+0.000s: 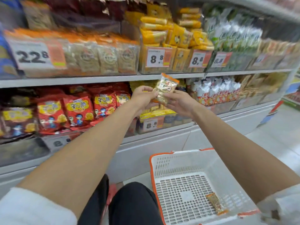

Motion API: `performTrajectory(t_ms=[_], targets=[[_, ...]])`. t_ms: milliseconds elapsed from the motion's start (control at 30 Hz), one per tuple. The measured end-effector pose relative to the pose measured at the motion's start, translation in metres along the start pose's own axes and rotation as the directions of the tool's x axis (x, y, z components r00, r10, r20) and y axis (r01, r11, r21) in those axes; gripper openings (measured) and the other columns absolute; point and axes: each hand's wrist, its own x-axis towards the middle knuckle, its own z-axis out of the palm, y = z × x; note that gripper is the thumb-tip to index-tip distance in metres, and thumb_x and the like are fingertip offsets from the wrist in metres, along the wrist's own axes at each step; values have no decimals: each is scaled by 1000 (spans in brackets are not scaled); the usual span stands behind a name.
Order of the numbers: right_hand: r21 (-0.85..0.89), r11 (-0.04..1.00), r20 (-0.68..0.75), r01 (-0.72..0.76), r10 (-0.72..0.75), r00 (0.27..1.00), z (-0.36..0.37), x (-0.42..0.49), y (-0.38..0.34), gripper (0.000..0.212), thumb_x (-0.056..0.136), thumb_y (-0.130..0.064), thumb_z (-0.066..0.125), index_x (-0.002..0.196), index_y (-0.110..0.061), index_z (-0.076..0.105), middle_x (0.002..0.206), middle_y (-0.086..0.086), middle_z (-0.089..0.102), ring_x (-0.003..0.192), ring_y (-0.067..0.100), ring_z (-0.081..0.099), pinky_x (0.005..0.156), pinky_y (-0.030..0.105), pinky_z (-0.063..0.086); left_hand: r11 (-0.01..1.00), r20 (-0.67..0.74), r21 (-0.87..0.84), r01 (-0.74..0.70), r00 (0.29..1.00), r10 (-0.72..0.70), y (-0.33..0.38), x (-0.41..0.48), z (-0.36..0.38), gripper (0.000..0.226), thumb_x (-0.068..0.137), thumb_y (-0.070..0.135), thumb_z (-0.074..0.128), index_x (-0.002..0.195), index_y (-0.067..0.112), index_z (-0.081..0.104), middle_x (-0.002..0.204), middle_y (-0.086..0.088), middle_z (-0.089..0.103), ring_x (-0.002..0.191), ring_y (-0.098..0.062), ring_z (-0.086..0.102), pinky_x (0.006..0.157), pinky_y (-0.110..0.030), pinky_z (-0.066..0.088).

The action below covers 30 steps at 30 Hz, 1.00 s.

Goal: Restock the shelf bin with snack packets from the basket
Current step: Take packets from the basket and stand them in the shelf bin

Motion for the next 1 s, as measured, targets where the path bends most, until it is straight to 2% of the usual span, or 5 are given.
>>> performTrajectory(t_ms=[200,467,633,733,1000], targets=[[-203,970,108,135,-115,988,73,13,-52,35,89,-3,64,124,-2,61,116,11,70,106,25,68,89,33,53,942,-18,289,-169,983,182,74,-13,-65,14,89,22,68,102,17,67,100,-2,70,98,-16,66,85,-32,56],[-181,920,169,349,-320,932,205,58,-107,30,86,-6,70,116,-6,67,110,10,72,104,24,69,90,34,55,731,-155,594,-337,844,514,186,-17,-168,13,86,18,72,98,16,73,74,7,65,66,-3,58,63,-16,46],[-258,846,205,466,-423,883,281,101,-137,26,83,6,69,107,-4,68,89,5,71,75,12,68,76,29,57,552,-184,809,-204,804,566,241,-11,-235,19,86,24,71,102,14,74,95,0,70,90,-13,63,84,-28,50],[-344,801,211,490,-443,872,314,127,-143,25,84,5,69,108,-1,68,89,7,70,67,8,63,61,20,56,503,-253,861,-82,788,561,258,1,-269,19,86,29,70,100,17,76,93,2,70,87,-9,58,78,-25,44],[-555,666,237,499,-448,862,367,200,-124,11,82,-3,73,93,-3,72,82,18,69,76,16,55,71,29,45,461,-288,887,7,789,543,259,50,-325,23,92,21,59,111,14,70,90,-10,69,70,-17,59,62,-32,48]])
